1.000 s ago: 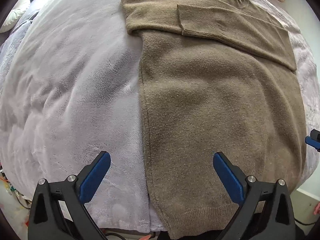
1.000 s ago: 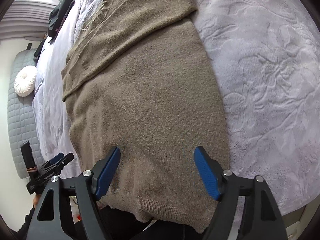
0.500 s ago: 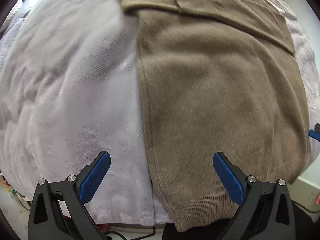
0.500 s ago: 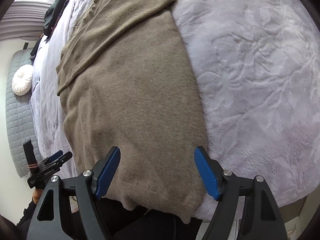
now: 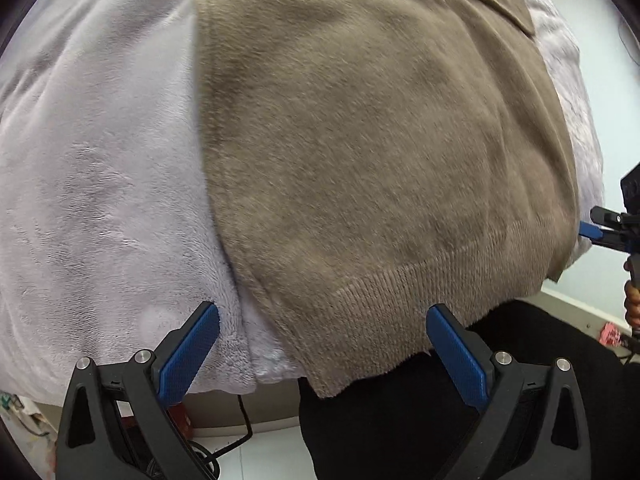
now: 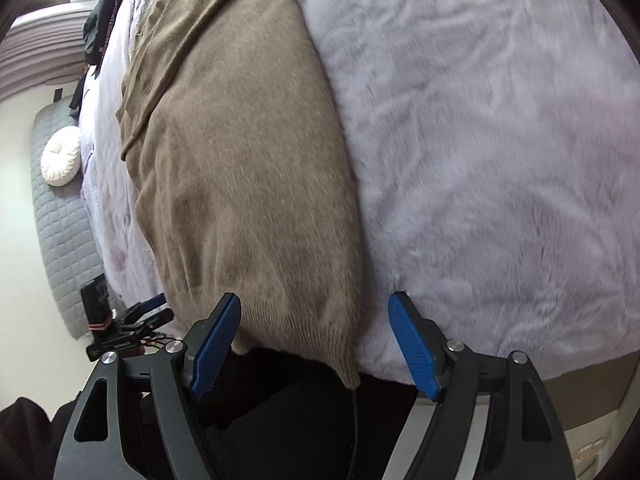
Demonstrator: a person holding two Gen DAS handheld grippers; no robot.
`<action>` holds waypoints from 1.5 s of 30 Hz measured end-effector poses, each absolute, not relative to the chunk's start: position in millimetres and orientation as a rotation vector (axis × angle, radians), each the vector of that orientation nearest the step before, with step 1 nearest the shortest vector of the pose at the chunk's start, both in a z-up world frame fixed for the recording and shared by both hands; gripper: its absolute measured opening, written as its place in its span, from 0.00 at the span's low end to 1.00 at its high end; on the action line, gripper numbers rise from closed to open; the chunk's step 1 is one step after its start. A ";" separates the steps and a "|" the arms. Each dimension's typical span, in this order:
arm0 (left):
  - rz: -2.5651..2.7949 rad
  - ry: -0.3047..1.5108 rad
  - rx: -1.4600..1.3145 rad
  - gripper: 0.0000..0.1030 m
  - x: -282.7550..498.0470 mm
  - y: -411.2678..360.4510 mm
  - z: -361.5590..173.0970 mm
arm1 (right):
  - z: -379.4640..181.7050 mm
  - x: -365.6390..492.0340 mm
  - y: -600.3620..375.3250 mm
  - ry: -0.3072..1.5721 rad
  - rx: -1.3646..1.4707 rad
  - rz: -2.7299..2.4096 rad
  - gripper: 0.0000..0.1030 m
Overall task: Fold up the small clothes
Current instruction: 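Grasp the ribbed sweater hem with the left gripper while the right gripper grasps it too, then lift the hem with both grippers, fold it onto the collar, then open both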
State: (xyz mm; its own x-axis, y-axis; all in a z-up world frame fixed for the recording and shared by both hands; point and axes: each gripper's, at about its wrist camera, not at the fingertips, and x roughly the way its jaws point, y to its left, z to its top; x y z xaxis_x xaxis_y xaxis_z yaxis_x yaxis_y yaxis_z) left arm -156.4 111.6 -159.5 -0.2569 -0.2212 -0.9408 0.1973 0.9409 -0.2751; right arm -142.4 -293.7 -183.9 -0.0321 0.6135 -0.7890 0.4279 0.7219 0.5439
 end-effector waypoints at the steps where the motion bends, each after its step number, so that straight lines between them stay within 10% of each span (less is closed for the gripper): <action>1: -0.395 1.790 -0.016 1.00 -157.8 110.4 -160.3 | -184.9 -144.4 -294.5 1.662 0.852 0.186 0.77; 13: -0.484 1.890 -0.132 0.98 -153.8 101.0 -168.6 | -209.0 -159.1 -267.5 1.699 0.954 0.338 0.77; 16: -0.425 1.866 -0.110 0.65 -154.7 105.1 -171.4 | -212.7 -162.7 -263.2 1.696 1.004 0.328 0.73; 19: -0.402 1.858 -0.131 0.28 -150.1 114.2 -170.3 | -209.6 -164.4 -260.0 1.697 1.000 0.335 0.07; 21: -0.434 1.837 -0.187 0.11 -145.6 119.6 -163.7 | -204.7 -163.8 -259.8 1.675 1.006 0.356 0.07; 45: -0.469 1.255 -0.612 0.11 47.9 154.3 -59.7 | -101.4 22.0 -293.7 0.981 1.339 0.593 0.07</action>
State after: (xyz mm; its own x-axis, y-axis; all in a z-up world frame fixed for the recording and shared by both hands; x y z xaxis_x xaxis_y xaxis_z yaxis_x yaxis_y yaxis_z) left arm 47.9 154.3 -59.7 0.2535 -0.6361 -0.7288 -0.0026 0.7530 -0.6581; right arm 22.0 -293.7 -101.4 0.4964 0.8338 -0.2416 0.1731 0.1777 0.9687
